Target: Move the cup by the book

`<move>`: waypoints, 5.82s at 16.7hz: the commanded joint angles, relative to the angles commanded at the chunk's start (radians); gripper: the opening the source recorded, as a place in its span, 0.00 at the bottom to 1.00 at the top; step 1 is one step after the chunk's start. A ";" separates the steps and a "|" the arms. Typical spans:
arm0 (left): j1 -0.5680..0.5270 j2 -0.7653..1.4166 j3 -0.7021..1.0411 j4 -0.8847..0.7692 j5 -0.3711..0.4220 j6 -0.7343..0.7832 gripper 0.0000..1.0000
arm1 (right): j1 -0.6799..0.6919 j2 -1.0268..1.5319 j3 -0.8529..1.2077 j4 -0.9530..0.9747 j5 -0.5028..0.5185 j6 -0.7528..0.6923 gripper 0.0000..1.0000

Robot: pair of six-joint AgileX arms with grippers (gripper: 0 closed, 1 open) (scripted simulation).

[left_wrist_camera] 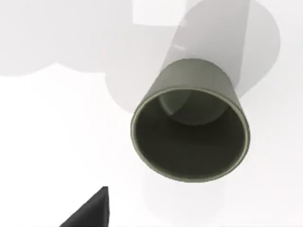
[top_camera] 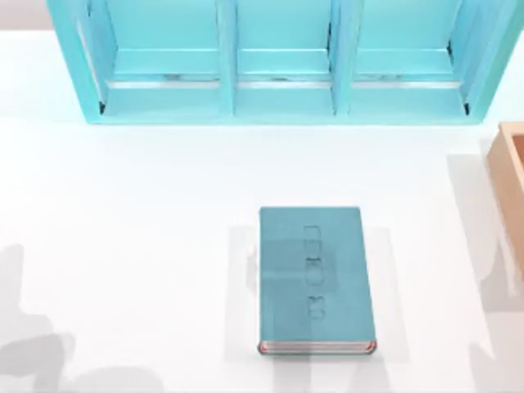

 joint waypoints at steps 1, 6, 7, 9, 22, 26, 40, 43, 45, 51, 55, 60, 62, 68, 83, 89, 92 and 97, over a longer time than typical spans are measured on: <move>0.017 0.040 0.035 -0.035 0.000 0.067 1.00 | 0.000 0.000 0.000 0.000 0.000 0.000 1.00; 0.070 0.156 0.146 -0.138 0.000 0.259 1.00 | 0.000 0.000 0.000 0.000 0.000 0.000 1.00; 0.073 0.162 0.152 -0.143 0.000 0.269 1.00 | 0.000 0.000 0.000 0.000 0.000 0.000 1.00; 0.073 0.162 0.152 -0.143 0.000 0.269 1.00 | 0.000 0.000 0.000 0.000 0.000 0.000 1.00; 0.075 0.265 -0.101 0.219 0.000 0.273 1.00 | 0.000 0.000 0.000 0.000 0.000 0.000 1.00; 0.078 0.288 -0.156 0.291 0.000 0.277 1.00 | 0.000 0.000 0.000 0.000 0.000 0.000 1.00; 0.078 0.288 -0.156 0.291 0.000 0.277 0.17 | 0.000 0.000 0.000 0.000 0.000 0.000 1.00; 0.078 0.288 -0.156 0.291 0.000 0.277 0.00 | 0.000 0.000 0.000 0.000 0.000 0.000 1.00; 0.078 0.288 -0.156 0.291 0.000 0.277 0.00 | 0.000 0.000 0.000 0.000 0.000 0.000 1.00; 0.077 0.287 -0.156 0.291 0.000 0.277 0.00 | 0.000 0.000 0.000 0.000 0.000 0.000 1.00; 0.083 0.257 -0.108 0.228 0.000 0.272 0.00 | 0.000 0.000 0.000 0.000 0.000 0.000 1.00; 0.076 0.204 -0.022 0.073 0.000 0.273 0.00 | 0.000 0.000 0.000 0.000 0.000 0.000 1.00; 0.075 0.200 -0.017 0.065 0.000 0.274 0.00 | 0.000 0.000 0.000 0.000 0.000 0.000 1.00; 0.052 0.228 0.021 0.057 0.000 0.222 0.00 | 0.000 0.000 0.000 0.000 0.000 0.000 1.00; -0.545 0.724 0.708 -0.222 0.031 -1.189 0.00 | 0.000 0.000 0.000 0.000 0.000 0.000 1.00; -0.830 0.905 0.999 -0.315 0.046 -1.914 0.00 | 0.000 0.000 0.000 0.000 0.000 0.000 1.00; -0.944 0.960 1.119 -0.337 0.044 -2.178 0.00 | 0.000 0.000 0.000 0.000 0.000 0.000 1.00; -1.060 1.004 1.240 -0.349 0.031 -2.413 0.00 | 0.000 0.000 0.000 0.000 0.000 0.000 1.00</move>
